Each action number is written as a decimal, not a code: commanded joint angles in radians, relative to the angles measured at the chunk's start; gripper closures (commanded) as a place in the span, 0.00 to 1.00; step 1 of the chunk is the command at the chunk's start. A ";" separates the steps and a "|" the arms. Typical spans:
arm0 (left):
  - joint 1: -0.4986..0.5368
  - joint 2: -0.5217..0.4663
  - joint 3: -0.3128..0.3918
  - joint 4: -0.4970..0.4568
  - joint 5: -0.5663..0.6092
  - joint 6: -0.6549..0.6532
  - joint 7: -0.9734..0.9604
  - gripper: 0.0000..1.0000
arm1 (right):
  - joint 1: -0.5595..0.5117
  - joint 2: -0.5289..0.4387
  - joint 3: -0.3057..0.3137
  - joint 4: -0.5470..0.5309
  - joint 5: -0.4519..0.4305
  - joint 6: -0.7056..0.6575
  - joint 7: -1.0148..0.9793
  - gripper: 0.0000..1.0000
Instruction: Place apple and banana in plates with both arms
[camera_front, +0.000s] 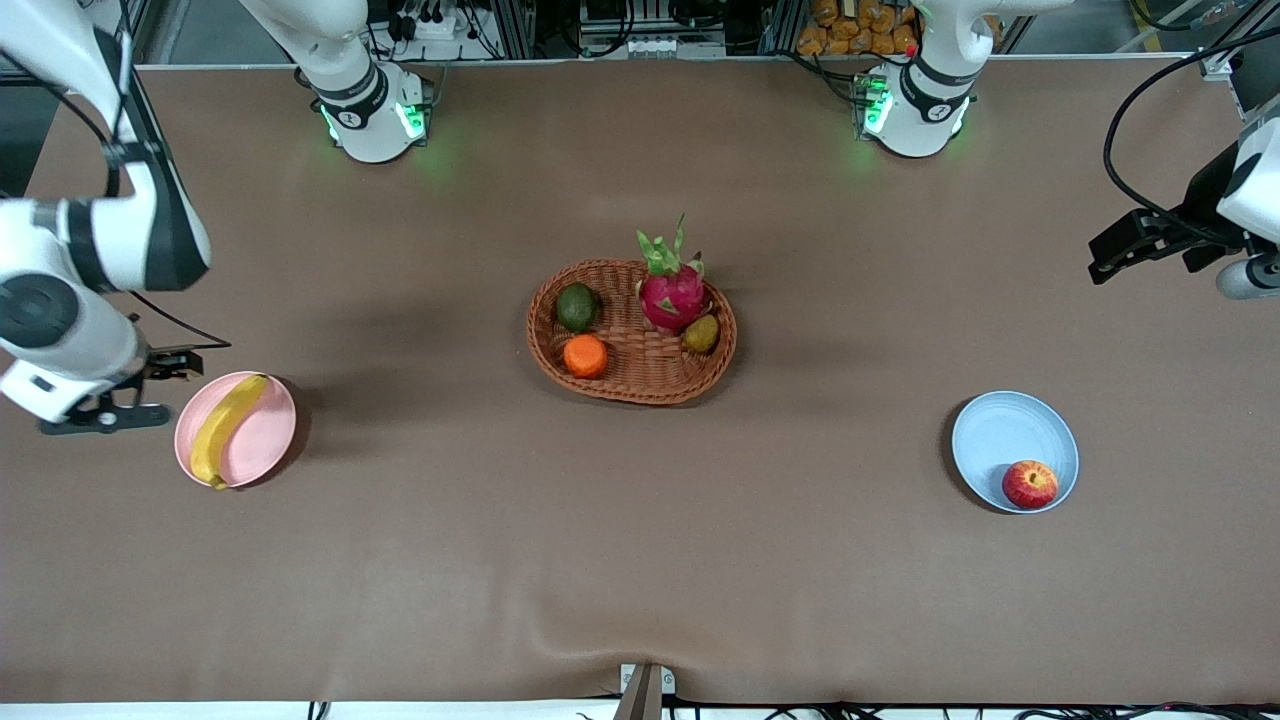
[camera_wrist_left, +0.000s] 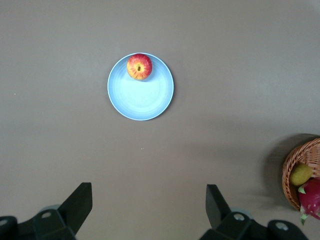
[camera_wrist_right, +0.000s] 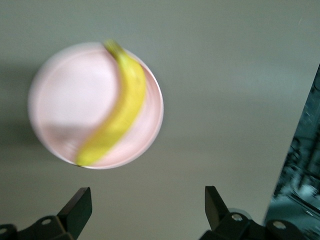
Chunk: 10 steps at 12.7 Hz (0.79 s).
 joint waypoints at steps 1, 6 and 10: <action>-0.009 0.011 0.013 0.026 0.013 0.028 0.010 0.00 | 0.002 -0.092 0.025 0.036 0.232 -0.028 -0.081 0.00; -0.017 0.015 0.013 0.026 0.013 0.031 0.009 0.00 | -0.025 -0.300 0.019 0.037 0.565 -0.173 -0.162 0.00; -0.017 0.017 0.013 0.023 0.004 0.031 0.013 0.00 | 0.138 -0.394 -0.101 0.037 0.643 -0.279 -0.130 0.00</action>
